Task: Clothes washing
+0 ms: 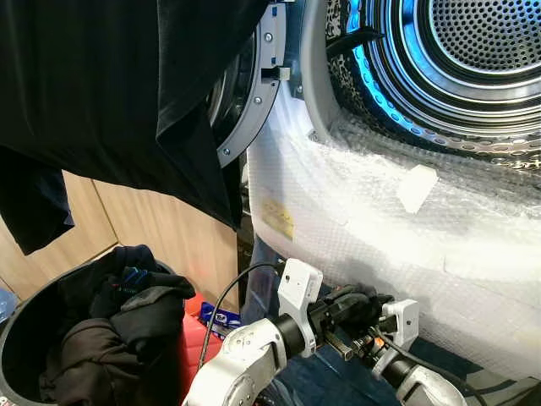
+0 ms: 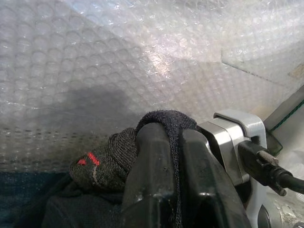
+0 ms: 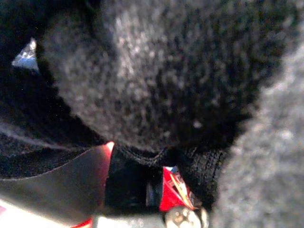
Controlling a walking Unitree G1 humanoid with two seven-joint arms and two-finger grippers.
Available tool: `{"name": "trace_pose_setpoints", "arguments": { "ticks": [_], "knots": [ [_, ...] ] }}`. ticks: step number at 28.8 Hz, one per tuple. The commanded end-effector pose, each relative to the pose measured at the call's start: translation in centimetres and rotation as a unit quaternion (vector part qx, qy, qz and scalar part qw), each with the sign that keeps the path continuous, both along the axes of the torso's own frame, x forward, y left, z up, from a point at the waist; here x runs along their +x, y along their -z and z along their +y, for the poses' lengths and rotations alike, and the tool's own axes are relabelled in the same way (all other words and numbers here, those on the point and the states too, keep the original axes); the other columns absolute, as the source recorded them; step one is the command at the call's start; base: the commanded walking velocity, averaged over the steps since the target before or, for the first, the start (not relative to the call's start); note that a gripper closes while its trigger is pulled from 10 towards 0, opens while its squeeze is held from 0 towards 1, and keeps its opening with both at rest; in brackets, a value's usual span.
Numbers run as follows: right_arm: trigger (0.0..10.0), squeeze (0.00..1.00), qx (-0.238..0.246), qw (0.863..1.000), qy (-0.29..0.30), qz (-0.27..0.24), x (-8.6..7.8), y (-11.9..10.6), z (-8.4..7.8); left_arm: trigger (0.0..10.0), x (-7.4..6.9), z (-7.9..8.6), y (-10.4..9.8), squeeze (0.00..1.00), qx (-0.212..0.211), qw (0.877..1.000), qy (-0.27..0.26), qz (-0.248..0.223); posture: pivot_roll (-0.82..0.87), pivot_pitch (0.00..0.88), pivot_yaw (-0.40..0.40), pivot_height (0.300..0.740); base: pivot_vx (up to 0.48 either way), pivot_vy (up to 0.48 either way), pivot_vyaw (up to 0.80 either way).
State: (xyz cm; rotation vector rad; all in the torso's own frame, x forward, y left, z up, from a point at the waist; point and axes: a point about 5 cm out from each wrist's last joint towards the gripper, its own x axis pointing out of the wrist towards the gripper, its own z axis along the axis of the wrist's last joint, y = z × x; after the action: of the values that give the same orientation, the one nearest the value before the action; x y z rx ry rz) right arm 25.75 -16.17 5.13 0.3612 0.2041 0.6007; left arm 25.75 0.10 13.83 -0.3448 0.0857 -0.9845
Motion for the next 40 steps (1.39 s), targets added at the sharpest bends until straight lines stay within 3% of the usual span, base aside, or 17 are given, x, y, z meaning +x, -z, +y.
{"name": "trace_pose_setpoints", "arguments": {
  "ticks": [1,6,7,22,28,35,40],
  "knots": [
    [0.0,0.0,0.006,1.0,0.009,0.001,0.2,-0.1,-0.5,10.0,-0.2,-0.7,-0.2,0.0,-0.006,1.0,-0.001,-0.002,-0.02,0.0,-0.05,0.74,0.0,0.0,0.0],
    [0.0,0.0,0.006,1.0,0.007,0.003,0.1,-0.1,-0.6,10.0,-0.3,-0.7,-0.1,0.0,-0.007,1.0,0.0,-0.001,-0.02,0.0,-0.052,0.74,0.0,0.0,0.0],
    [0.0,0.0,0.005,1.0,0.006,0.003,0.1,-0.1,-0.6,10.0,-0.3,-0.7,-0.1,1.0,-0.01,1.0,0.002,0.0,-0.02,0.0,-0.052,0.74,0.0,0.0,0.0],
    [0.0,0.0,0.006,1.0,0.026,0.007,0.4,-0.1,-1.5,10.0,-1.0,-0.7,-0.3,1.0,0.003,1.0,0.02,-0.021,-0.01,0.0,-0.057,0.74,0.0,0.0,0.0],
    [0.0,0.0,0.003,0.999,0.037,0.007,0.5,-0.1,-2.8,10.0,-1.9,-1.0,-0.6,1.0,0.043,0.996,0.047,-0.066,0.0,0.0,-0.058,0.74,0.0,0.0,0.0],
    [0.0,0.0,-0.024,0.995,-0.095,0.012,-1.0,-0.6,-3.0,10.0,-2.2,0.0,-0.9,1.0,0.111,0.985,0.057,-0.119,0.0,0.0,-0.051,0.74,0.0,0.0,0.0],
    [0.0,0.0,-0.053,0.985,-0.166,0.01,-1.2,-1.8,-4.1,10.0,-2.1,2.6,-1.9,1.0,0.148,0.976,0.06,-0.151,0.0,0.0,-0.047,0.74,0.0,0.0,0.0]
  ]
}}
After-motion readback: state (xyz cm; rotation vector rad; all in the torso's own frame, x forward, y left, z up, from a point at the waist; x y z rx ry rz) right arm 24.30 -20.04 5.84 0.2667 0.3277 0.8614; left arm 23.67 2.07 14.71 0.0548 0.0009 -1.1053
